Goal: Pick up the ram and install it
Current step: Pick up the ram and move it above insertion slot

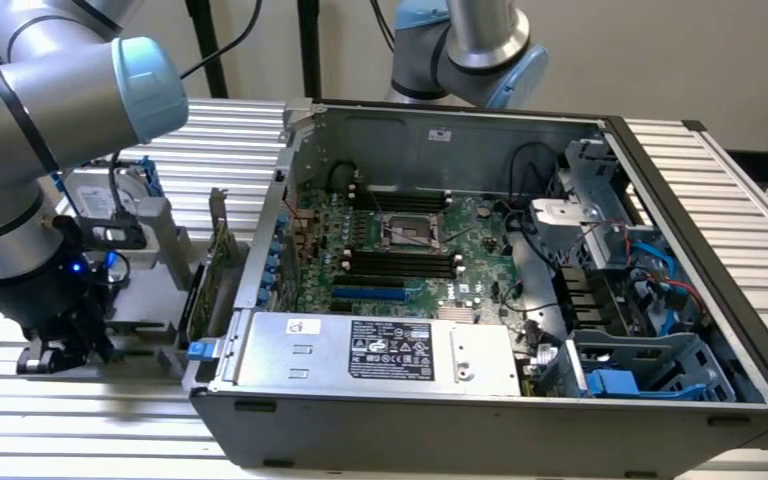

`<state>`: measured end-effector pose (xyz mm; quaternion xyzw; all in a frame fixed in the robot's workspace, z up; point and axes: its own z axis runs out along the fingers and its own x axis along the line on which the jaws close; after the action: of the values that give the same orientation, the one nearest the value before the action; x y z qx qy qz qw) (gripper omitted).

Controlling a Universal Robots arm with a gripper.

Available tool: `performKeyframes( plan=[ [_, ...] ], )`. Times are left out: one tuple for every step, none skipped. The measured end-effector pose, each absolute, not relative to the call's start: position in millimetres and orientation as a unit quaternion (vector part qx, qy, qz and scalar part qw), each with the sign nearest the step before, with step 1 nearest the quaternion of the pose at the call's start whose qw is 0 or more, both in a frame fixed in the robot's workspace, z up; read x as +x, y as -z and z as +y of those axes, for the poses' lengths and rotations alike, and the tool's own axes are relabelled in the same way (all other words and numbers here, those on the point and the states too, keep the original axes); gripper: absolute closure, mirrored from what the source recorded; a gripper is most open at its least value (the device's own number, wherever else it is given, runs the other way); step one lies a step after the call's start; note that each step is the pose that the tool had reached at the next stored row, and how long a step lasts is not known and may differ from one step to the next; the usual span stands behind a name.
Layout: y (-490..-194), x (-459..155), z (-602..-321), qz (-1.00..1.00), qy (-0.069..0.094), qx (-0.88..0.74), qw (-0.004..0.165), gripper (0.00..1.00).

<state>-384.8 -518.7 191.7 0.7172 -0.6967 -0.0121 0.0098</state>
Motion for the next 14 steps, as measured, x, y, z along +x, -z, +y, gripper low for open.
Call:
performKeyframes(
  plan=[
    [-191.7,-384.8,-518.7,-0.697,0.012,0.717,0.010,0.79],
    [-191.7,-384.8,-518.7,-0.697,0.012,0.717,0.010,0.79],
    [-191.7,-384.8,-518.7,-0.697,0.012,0.717,0.010,0.82],
    [-191.7,-384.8,-518.7,-0.697,0.012,0.717,0.010,0.86],
    [-191.7,-384.8,-518.7,-0.697,0.012,0.717,0.010,0.86],
    [-191.7,-384.8,-518.7,-0.697,0.012,0.717,0.010,0.86],
    [-191.7,-384.8,-518.7,-0.697,0.012,0.717,0.010,0.86],
    [-191.7,-384.8,-518.7,-0.697,0.012,0.717,0.010,0.86],
    [-191.7,-384.8,-518.7,-0.697,0.012,0.717,0.010,0.86],
    [-191.7,-384.8,-518.7,-0.697,0.012,0.717,0.010,0.86],
    [-191.7,-384.8,-518.7,-0.697,0.012,0.717,0.010,0.86],
    [-191.7,-384.8,-518.7,-0.697,0.012,0.717,0.010,0.86],
    [-191.7,-384.8,-518.7,-0.697,0.012,0.717,0.010,0.86],
    [-191.7,-384.9,-518.7,-0.697,0.012,0.717,0.010,0.86]
  ],
)
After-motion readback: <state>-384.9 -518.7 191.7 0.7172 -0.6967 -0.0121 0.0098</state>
